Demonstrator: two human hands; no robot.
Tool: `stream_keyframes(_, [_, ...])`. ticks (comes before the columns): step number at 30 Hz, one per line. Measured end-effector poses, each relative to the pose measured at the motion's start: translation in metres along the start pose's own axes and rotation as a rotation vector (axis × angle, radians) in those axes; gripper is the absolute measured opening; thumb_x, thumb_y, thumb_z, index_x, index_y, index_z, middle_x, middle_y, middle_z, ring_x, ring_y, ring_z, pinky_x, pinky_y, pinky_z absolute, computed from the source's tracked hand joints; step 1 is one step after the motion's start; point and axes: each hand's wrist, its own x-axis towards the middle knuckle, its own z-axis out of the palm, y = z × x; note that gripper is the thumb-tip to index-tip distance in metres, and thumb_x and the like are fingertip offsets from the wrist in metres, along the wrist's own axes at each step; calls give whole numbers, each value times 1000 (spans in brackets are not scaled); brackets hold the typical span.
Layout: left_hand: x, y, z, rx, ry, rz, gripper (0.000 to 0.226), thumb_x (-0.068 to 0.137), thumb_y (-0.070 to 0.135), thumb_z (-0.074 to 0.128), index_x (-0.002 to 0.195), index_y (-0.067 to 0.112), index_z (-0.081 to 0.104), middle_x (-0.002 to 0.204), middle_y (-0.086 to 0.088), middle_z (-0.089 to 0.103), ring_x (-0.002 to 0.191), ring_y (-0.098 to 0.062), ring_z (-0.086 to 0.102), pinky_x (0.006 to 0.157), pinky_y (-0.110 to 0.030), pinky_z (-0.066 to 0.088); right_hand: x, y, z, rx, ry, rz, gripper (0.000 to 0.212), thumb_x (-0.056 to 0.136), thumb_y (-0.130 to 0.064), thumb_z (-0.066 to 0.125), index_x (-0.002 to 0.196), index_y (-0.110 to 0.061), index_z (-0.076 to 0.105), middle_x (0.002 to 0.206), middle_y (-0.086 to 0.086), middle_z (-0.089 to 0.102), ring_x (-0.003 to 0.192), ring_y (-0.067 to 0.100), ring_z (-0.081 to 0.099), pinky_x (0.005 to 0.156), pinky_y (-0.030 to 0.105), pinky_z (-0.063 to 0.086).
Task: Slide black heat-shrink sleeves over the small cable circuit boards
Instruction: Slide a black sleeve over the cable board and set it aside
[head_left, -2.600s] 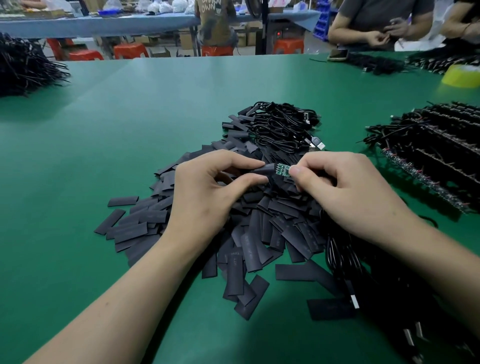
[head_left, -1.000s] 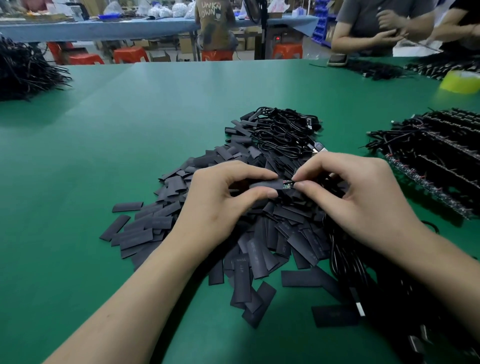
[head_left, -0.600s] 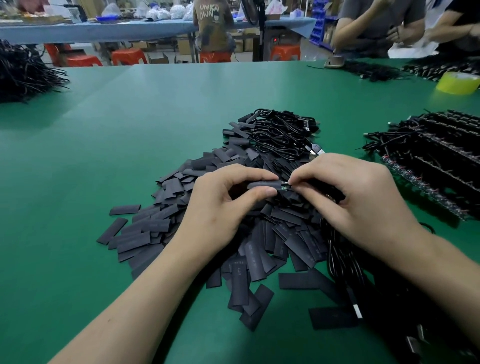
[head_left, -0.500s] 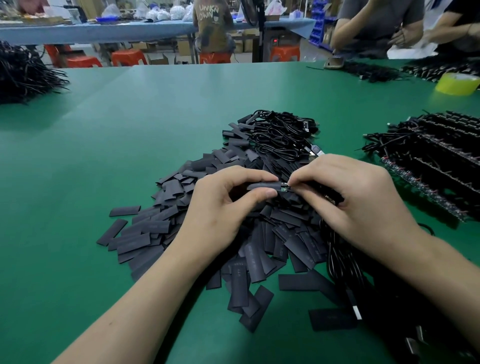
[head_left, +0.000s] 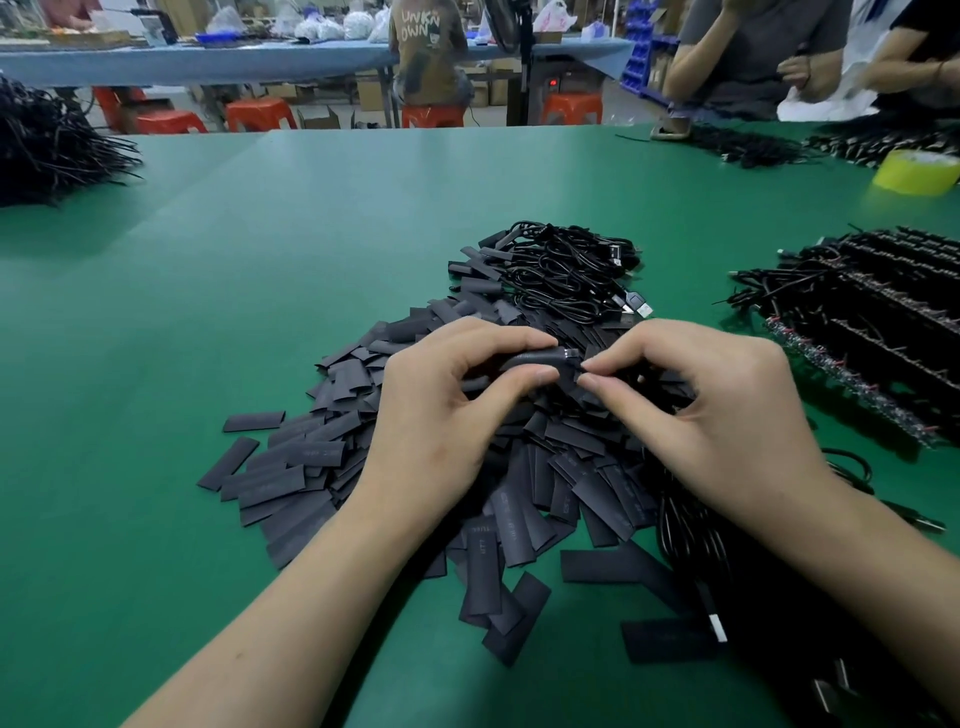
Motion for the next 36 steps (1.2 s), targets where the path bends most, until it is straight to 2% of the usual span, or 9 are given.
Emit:
stream_keyframes(8, [2,2,0,75,-2,52,18,88,17,79,106,19,79,100,11,73,98,-4,68,87,-13,47,1,0,0,-1,-19,18,4,90,-21,77,92,-19,76,87,-14,71,82,3,67,74,25,52])
stream_keyframes(13, [1,4,1,106,25,99,19,87,17,80,106,18,80,100,9,73,96,-5,68,87,-14,48,2,-5,0,137,7,173,9,85,-20,81,93,-24,76,84,-17,74,81,5,70,72,20,52])
stream_keyframes(16, [1,5,1,116,44,113,19,87,18,80,106,18,80,99,9,74,96,-5,68,87,-15,48,2,-8,0,169,31,213,9,84,-21,80,91,-25,77,83,-17,74,77,6,70,71,25,53])
stream_keyframes(20, [0,5,1,111,59,120,18,87,18,80,106,17,80,99,8,74,96,-5,68,87,-15,48,0,-10,2,162,40,217,8,85,-22,80,91,-25,78,84,-20,74,75,5,70,70,29,53])
stream_keyframes(31, [0,5,2,131,58,140,19,87,17,80,106,15,81,98,7,74,94,-4,68,86,-13,46,0,-9,2,136,38,202,6,85,-23,80,90,-24,79,86,-23,73,79,2,71,71,27,53])
stream_keyframes(36, [0,6,3,65,222,44,30,81,25,86,108,18,78,94,8,75,86,-11,71,82,-16,51,0,-11,1,151,102,231,6,86,-26,77,90,-30,78,81,-20,74,73,6,70,65,29,52])
